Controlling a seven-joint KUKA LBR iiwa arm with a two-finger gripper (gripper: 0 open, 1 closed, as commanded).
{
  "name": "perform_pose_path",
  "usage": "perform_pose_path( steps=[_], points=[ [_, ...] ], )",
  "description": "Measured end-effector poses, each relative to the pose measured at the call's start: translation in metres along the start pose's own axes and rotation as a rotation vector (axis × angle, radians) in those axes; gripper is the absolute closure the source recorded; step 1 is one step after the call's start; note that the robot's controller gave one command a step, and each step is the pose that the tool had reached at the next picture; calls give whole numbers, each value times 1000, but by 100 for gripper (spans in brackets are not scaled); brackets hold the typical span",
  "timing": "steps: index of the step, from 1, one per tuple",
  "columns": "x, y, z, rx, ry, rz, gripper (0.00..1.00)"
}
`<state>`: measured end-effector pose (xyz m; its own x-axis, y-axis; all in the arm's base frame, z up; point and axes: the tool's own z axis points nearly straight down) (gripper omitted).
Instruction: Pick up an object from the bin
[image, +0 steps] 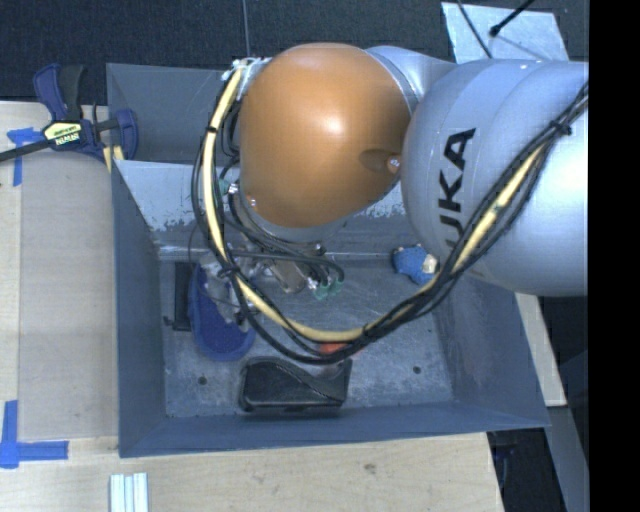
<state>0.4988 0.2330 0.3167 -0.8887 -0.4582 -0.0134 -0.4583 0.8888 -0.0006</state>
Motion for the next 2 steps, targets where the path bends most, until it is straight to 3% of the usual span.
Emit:
perform_pose_path(
  steps=[1, 2],
  points=[
    [3, -10, 119, -1, 19, 44, 100],
    [0, -14, 163, 1, 15, 229, 100]
  ],
)
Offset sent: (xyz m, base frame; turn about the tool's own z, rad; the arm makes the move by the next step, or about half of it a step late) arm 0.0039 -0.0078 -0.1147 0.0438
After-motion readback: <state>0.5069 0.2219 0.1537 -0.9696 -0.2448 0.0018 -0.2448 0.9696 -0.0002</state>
